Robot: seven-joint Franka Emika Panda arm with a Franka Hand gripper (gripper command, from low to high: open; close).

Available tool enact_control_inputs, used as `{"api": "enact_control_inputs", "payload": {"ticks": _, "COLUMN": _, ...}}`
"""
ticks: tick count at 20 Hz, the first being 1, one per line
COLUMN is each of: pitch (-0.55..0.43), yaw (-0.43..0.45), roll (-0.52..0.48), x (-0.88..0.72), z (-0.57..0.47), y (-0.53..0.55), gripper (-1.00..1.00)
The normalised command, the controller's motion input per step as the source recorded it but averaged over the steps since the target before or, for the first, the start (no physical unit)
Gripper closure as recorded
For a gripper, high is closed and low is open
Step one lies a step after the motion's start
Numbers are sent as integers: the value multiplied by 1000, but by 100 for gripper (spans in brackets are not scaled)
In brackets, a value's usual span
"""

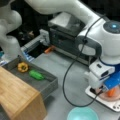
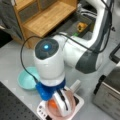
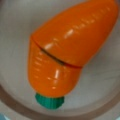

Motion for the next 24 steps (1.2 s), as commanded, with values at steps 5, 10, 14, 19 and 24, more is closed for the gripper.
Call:
{"api": "enact_control_inputs", "payload": {"ticks": 5, "pitch": 62, "yaw": -33, "roll": -321, "x": 56, "z": -234, "y": 52, "gripper": -100}}
{"api": "enact_control_inputs", "payload": {"ticks": 10, "pitch": 8, "yaw": 6, "roll": -342, "x": -16, "z": -139, "y": 68, "gripper": -100}}
{"api": "enact_control_inputs", "payload": {"ticks": 14, "pitch": -14, "yaw": 19, "roll": -369, "x": -75, "z": -61, "y": 72, "gripper": -100}}
{"api": "enact_control_inputs", "payload": {"ticks": 19, "pitch": -8, "yaw": 22, "roll": -365, "x": -126, "z": 4, "y": 39, "gripper": -100}}
{"api": "enact_control_inputs", "payload": {"ticks": 24, "pitch": -14, "yaw": -6, "roll": -331, "x": -128, "z": 33, "y": 80, "gripper": -100}}
